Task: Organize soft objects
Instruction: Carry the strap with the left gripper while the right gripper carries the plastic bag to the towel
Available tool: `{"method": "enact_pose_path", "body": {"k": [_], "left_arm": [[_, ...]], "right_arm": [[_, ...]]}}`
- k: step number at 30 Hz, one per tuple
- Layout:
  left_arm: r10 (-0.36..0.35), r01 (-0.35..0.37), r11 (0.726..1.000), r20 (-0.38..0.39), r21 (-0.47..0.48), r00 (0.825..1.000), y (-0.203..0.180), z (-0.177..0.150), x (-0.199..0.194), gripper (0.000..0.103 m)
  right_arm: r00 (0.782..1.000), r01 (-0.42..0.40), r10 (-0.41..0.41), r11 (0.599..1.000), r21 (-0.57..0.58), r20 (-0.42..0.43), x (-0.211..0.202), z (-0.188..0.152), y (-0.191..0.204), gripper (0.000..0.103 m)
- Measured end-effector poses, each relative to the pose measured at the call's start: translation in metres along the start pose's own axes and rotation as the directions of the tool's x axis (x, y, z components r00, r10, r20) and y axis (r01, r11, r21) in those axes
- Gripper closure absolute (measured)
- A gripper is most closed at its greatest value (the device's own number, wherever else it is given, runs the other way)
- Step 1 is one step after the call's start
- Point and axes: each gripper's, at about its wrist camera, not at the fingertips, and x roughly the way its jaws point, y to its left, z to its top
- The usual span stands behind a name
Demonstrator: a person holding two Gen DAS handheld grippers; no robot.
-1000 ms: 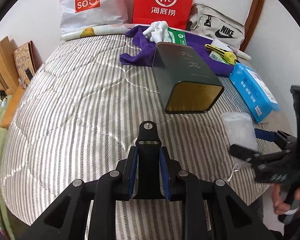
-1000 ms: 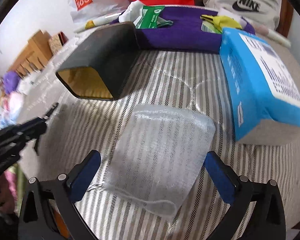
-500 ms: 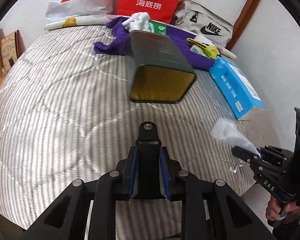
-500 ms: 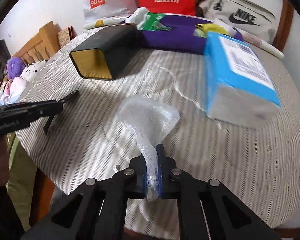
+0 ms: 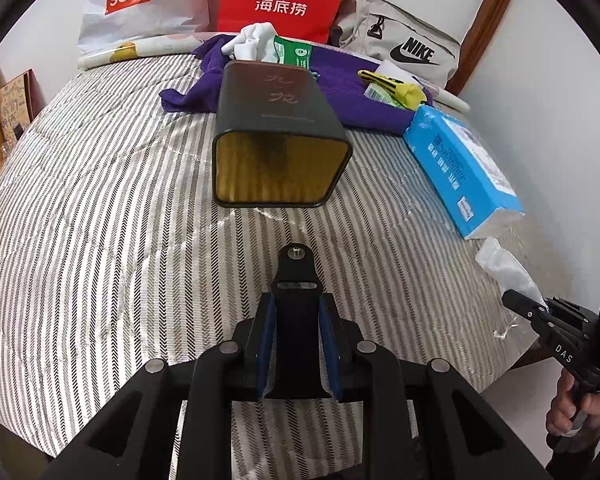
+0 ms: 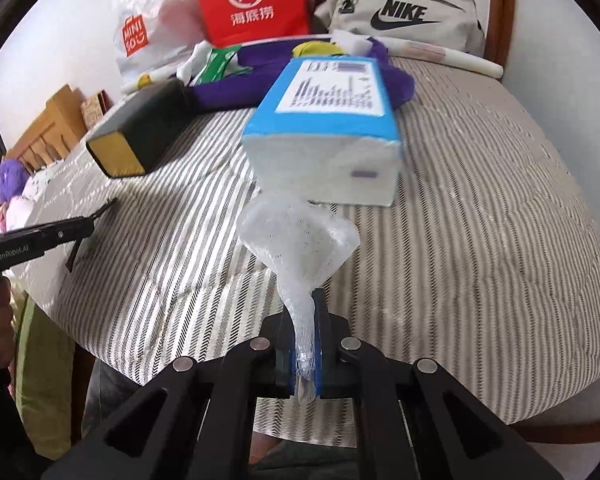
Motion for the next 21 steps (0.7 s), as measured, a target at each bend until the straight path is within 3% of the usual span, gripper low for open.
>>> {"method": "enact_pose_path", "body": {"k": [13, 21], "left_arm": [[-0.021, 0.020, 1.000, 0.052, 0.007, 0.998, -0.013, 0.017, -0.035, 0.082], [-0.033, 0.033, 0.999, 0.095, 0.007, 0.995, -0.011, 0.041, -0.056, 0.082]], "right_arm": [[0.994, -0.080, 0.083, 0.996, -0.046, 0.064, -0.040, 0.016, -0.001, 0.097], [0.981, -0.121, 0.134, 0.988, -0.097, 0.139, -0.069, 0.050, 0.005, 0.097]]}}
